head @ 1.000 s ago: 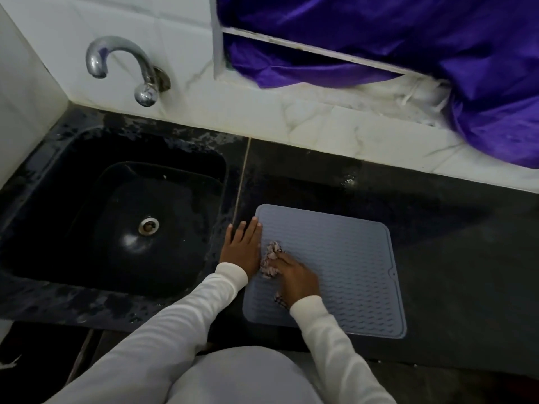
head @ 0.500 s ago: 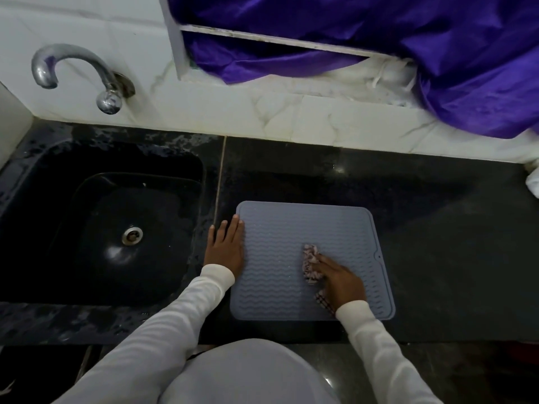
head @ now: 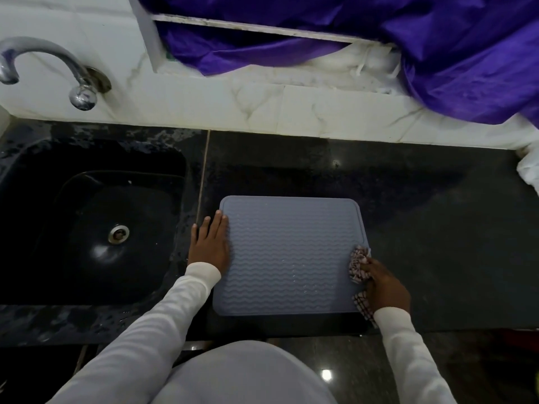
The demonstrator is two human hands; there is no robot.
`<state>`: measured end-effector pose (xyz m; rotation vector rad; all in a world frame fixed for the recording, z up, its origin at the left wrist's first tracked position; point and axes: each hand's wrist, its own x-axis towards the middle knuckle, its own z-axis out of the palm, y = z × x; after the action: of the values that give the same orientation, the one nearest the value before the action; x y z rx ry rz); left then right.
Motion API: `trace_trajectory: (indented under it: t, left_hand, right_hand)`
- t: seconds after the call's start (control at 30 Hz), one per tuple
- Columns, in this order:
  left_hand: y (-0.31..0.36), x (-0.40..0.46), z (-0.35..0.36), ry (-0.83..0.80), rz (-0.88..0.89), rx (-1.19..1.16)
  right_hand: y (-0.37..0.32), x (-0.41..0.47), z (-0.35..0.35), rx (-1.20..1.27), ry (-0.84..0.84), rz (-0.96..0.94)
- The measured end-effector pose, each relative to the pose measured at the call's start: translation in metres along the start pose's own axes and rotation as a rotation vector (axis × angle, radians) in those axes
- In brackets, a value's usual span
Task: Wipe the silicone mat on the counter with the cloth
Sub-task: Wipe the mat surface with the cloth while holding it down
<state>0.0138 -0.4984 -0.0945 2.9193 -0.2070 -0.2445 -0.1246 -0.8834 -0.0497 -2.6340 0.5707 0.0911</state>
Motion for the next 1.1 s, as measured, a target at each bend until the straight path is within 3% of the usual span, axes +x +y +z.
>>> trace_trajectory:
  t: [0.17,0.3,0.43,0.6,0.77,1.1]
  left_hand:
    - [-0.006,0.005,0.003,-0.012,0.017,-0.022]
    - [-0.011,0.004,0.003,-0.027,0.023,-0.026]
    - [-0.005,0.004,0.002,-0.013,0.007,-0.033]
    - [-0.004,0.001,-0.001,-0.024,-0.006,-0.022]
    - [-0.008,0.000,-0.001,-0.019,0.027,-0.003]
    - [-0.011,0.000,0.002,0.005,0.058,-0.024]
  right_hand:
    - [-0.020,-0.001,-0.002,0.195,0.123,0.028]
    - [-0.067,0.002,0.000,0.320,0.198,-0.252]
    - [-0.136,-0.013,0.029,0.427,0.101,-0.460]
    - [-0.191,-0.041,0.081,0.301,-0.154,-0.627]
    - [-0.158,-0.036,0.091,0.013,-0.290,-0.673]
    - [-0.065,-0.037,0.033,-0.081,-0.107,-0.476]
